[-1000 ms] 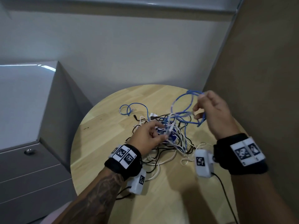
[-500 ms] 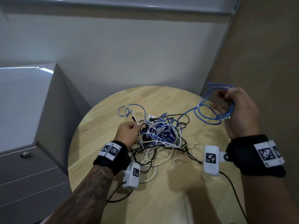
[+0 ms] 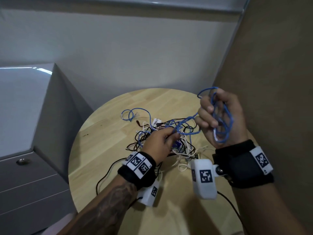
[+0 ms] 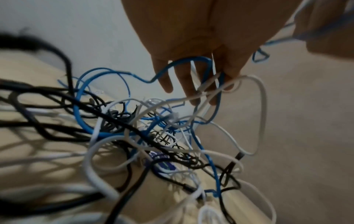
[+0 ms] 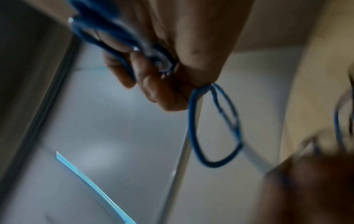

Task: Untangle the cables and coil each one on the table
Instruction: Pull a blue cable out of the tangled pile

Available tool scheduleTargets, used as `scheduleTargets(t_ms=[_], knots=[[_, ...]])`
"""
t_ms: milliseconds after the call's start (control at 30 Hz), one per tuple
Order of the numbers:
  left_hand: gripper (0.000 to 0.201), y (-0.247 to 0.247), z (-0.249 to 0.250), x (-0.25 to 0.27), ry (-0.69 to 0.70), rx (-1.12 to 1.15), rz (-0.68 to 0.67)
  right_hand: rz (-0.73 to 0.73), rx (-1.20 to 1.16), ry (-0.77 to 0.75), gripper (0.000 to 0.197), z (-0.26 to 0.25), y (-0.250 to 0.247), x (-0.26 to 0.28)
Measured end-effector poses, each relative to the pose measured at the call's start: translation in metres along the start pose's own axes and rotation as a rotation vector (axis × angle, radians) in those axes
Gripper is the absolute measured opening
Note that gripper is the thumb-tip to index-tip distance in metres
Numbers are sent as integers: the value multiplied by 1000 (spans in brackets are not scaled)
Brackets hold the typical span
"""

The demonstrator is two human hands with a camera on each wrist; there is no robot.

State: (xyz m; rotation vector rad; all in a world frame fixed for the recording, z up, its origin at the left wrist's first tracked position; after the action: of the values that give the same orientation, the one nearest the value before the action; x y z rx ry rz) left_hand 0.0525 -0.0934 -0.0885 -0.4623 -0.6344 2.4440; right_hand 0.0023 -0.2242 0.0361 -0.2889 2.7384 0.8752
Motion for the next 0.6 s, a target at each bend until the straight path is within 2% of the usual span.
scheduleTargets(t_ms=[33,100,167,233,333,367,433,500,567,600], knots=[[29,-2,-3,-1,-26,33,2,44,219,-13,22,0,-9,0],[30,-7,0,-1,-3,-13,9,83,824,-46,19,2,-20,2],[29,-11,11,0,75,-114,17,-46,1252,34,31,22,-22,1],[24,-13,16,1,125,-182,34,-171,1473,159,42,40,-23,2],[13,-15,14,0,102,-228,30,-182,1798,310,24,47,-28,1],[6,-16,9,-1,71,-215,16,-163,1866,310,16,45,-29,0],[9,-14,-2,-1,-3,-221,-32,-102,1766,207,7,31,-32,-2],[17,-10,-16,0,-112,-227,-85,37,1404,98,11,9,-39,-3],[16,-6,-26,2,-204,-240,-121,195,1015,43,18,-9,-46,-2],[14,-5,-30,3,-233,-245,-123,222,795,26,20,-11,-46,-1]])
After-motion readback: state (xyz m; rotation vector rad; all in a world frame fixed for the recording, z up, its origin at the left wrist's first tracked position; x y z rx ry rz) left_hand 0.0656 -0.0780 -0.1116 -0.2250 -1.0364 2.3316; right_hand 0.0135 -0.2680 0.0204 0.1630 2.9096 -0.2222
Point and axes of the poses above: each hand's wrist, its own x-axis away from the middle knuckle, its own y-axis out of the palm, z = x × y, the point moved 6 cm from there along -x, towards the middle knuckle, and after that the axes turned 14 degrees about -z, right-handed, at the moved point
